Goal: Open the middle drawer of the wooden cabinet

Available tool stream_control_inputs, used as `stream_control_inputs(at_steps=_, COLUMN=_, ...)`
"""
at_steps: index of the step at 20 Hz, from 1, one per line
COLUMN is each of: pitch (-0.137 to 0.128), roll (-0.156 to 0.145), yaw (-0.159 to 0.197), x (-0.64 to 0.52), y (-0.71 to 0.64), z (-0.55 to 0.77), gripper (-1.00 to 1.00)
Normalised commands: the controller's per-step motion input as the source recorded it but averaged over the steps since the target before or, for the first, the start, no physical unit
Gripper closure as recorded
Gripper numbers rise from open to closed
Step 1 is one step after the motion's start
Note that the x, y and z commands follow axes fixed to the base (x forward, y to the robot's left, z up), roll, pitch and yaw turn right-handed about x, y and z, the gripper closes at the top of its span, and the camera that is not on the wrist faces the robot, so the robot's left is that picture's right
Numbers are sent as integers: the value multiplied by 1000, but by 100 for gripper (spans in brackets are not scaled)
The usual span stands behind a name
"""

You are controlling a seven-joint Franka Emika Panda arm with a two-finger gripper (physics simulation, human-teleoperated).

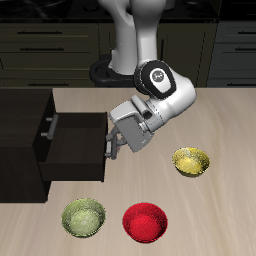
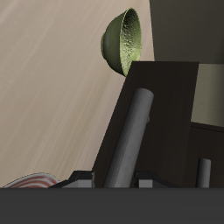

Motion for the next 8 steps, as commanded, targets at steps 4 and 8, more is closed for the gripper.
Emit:
stream_control_inputs(at_steps=4, pitch=-4, roll=121, yaw=-20, x=118, y=859, z=10, gripper=100)
stream_control_inputs(at_steps=8, pitch=11, roll=119, yaw=-55, x=58, y=684, z=129, gripper=100)
